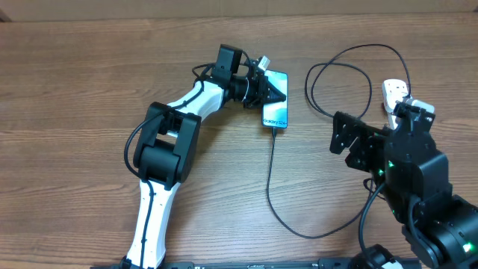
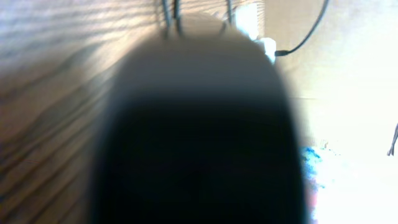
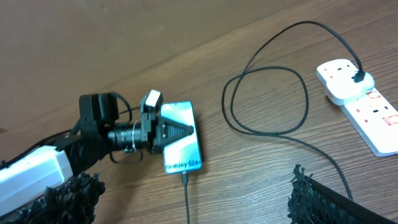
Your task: Plug charger to phone and switch on socket
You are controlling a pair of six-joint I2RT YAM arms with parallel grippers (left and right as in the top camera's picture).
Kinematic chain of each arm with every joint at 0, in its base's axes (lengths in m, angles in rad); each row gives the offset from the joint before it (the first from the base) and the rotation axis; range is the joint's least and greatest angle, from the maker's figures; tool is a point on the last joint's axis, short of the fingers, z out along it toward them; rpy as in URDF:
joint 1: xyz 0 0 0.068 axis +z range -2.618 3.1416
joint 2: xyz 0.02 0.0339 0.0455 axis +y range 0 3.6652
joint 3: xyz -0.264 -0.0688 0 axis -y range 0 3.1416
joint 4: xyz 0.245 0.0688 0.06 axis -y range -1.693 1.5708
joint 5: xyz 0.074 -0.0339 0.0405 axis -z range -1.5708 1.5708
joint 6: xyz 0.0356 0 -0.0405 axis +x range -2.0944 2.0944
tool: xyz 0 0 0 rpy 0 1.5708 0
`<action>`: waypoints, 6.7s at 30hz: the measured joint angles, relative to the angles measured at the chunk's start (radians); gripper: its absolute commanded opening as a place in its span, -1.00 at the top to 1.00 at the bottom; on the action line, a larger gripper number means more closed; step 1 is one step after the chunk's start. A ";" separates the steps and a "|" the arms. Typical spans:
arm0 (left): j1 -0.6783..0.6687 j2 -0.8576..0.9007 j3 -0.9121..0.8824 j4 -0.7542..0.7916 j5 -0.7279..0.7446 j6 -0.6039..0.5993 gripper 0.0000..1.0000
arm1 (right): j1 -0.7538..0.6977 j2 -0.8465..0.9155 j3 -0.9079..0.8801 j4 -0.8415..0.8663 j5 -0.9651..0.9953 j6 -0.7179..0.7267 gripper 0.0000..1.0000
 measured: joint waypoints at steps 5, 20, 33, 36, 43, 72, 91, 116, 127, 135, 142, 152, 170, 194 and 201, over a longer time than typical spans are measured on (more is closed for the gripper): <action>-0.003 0.000 0.002 -0.131 -0.068 0.006 0.91 | -0.011 0.027 0.000 0.012 0.003 0.000 -1.00; -0.081 0.006 0.002 -0.042 -0.205 -0.027 0.92 | -0.053 0.134 0.000 0.033 0.003 0.000 -1.00; -0.085 0.014 0.040 -0.200 -0.186 -0.085 0.13 | -0.210 0.137 0.000 -0.012 -0.006 -0.001 -1.00; -0.085 0.012 0.045 -0.200 -0.179 -0.089 0.02 | -0.228 0.137 0.000 -0.012 -0.016 -0.001 -1.00; -0.085 0.006 0.052 -0.237 -0.180 -0.089 -0.11 | -0.233 0.137 0.000 -0.012 -0.031 0.000 -1.00; -0.084 -0.045 0.106 -0.547 -0.290 -0.155 -0.81 | -0.233 0.145 0.000 -0.014 -0.036 0.000 -1.00; -0.013 -0.046 0.108 -0.583 -0.263 -0.135 -1.00 | -0.233 0.193 0.000 -0.005 -0.077 0.000 -1.00; 0.033 -0.996 0.345 -1.312 -1.227 0.151 -0.99 | -0.733 0.724 0.220 -0.026 -0.209 -0.001 0.92; 0.033 -1.165 0.335 -1.515 -1.293 0.144 -0.99 | -0.865 1.044 0.404 -0.091 -0.239 -0.001 0.92; 0.033 -1.174 0.335 -1.516 -1.299 0.144 -0.99 | -0.879 1.164 0.431 -0.034 -0.293 -0.016 0.92; 0.033 -1.172 0.335 -1.516 -1.299 0.144 -0.99 | -0.881 1.257 0.453 0.004 -0.335 -0.024 0.92; 0.033 -1.169 0.335 -1.516 -1.299 0.144 -0.99 | -0.888 1.290 0.459 0.018 -0.338 -0.024 0.92; 0.033 -1.169 0.334 -1.516 -1.299 0.144 -0.99 | -0.892 1.353 0.531 -0.047 -0.359 -0.123 0.92; 0.068 -1.350 0.325 -1.516 -1.299 0.144 -0.99 | -0.823 0.832 0.794 -0.251 -0.444 -0.226 0.92; 0.202 -1.487 0.325 -1.516 -1.302 0.144 -1.00 | -0.822 0.505 0.813 -0.120 -0.495 -0.304 0.92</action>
